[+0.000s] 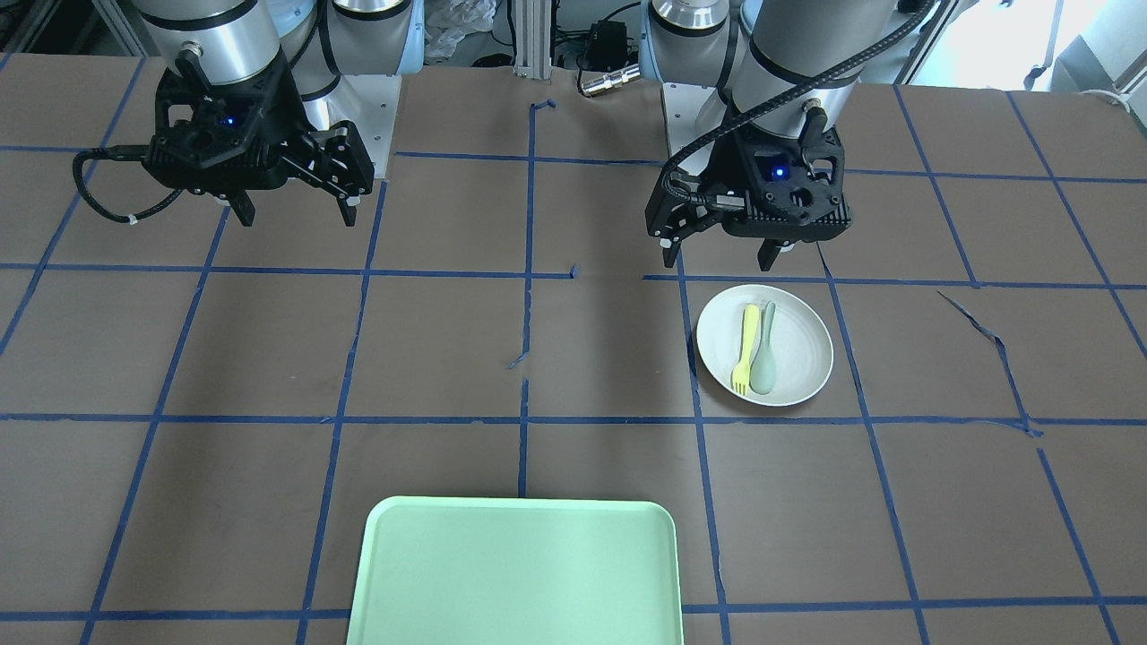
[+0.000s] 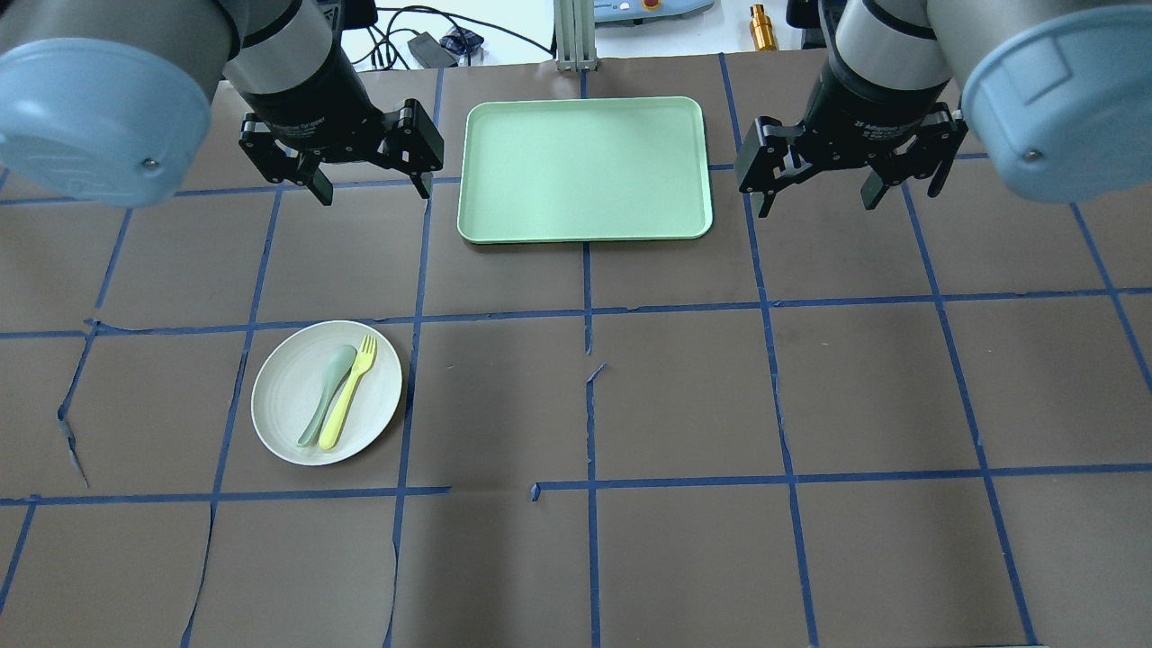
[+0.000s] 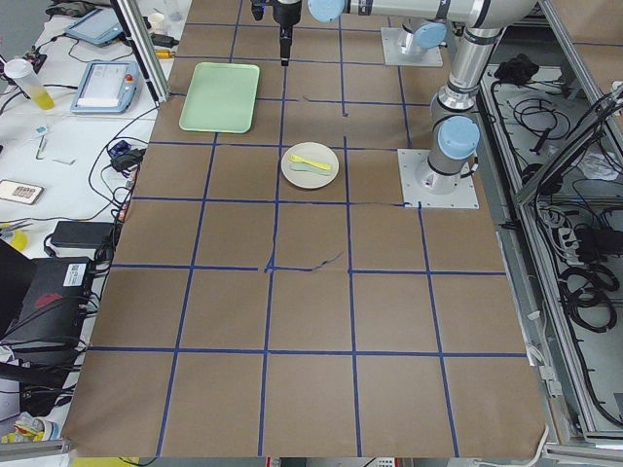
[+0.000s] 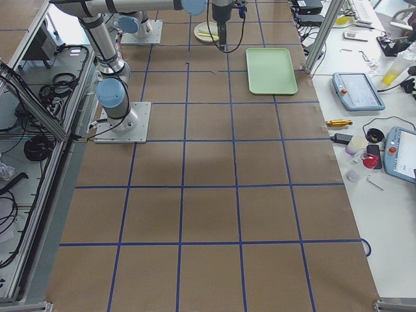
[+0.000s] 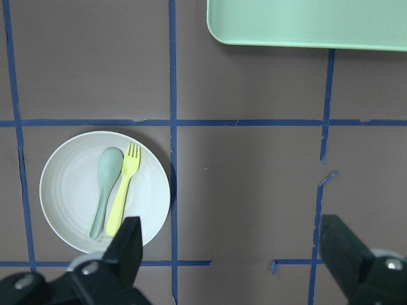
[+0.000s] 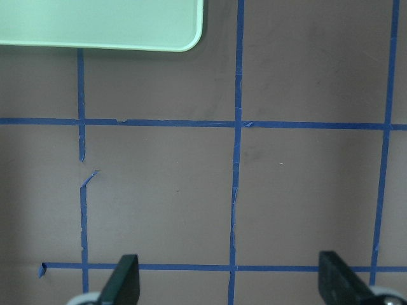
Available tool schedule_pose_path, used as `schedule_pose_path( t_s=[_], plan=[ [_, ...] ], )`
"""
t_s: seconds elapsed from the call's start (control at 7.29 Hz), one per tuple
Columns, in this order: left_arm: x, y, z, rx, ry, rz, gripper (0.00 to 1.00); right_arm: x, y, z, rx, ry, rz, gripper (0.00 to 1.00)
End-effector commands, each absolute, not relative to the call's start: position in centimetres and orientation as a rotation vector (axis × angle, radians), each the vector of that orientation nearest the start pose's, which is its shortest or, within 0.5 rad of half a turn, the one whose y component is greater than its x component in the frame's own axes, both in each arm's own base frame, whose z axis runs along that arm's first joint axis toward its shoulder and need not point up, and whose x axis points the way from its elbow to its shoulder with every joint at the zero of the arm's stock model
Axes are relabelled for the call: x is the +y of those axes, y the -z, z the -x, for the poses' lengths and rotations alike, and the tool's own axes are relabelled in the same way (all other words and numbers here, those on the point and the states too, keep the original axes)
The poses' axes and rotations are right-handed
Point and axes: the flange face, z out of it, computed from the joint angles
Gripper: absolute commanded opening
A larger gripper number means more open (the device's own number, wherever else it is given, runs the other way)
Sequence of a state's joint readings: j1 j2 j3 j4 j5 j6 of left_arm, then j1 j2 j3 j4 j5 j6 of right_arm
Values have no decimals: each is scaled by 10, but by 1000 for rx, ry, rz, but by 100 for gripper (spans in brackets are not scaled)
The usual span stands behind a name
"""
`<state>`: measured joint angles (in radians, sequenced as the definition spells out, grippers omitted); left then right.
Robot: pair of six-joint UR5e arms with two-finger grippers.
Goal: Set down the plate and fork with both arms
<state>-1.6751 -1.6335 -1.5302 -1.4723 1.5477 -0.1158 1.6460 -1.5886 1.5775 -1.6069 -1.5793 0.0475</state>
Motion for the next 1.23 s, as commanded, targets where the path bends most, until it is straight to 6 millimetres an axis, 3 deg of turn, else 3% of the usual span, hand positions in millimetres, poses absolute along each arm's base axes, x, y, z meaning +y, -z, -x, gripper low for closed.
schedule_pose_path(
  t_s=[0.0, 1.1],
  plan=[
    [-506, -485, 189, 3169, 103, 16, 100, -478, -499, -169, 3146, 83, 36, 100],
    [-504, -485, 186, 3146, 86, 17, 100, -478, -498, -169, 3148, 78, 45, 100]
  ],
)
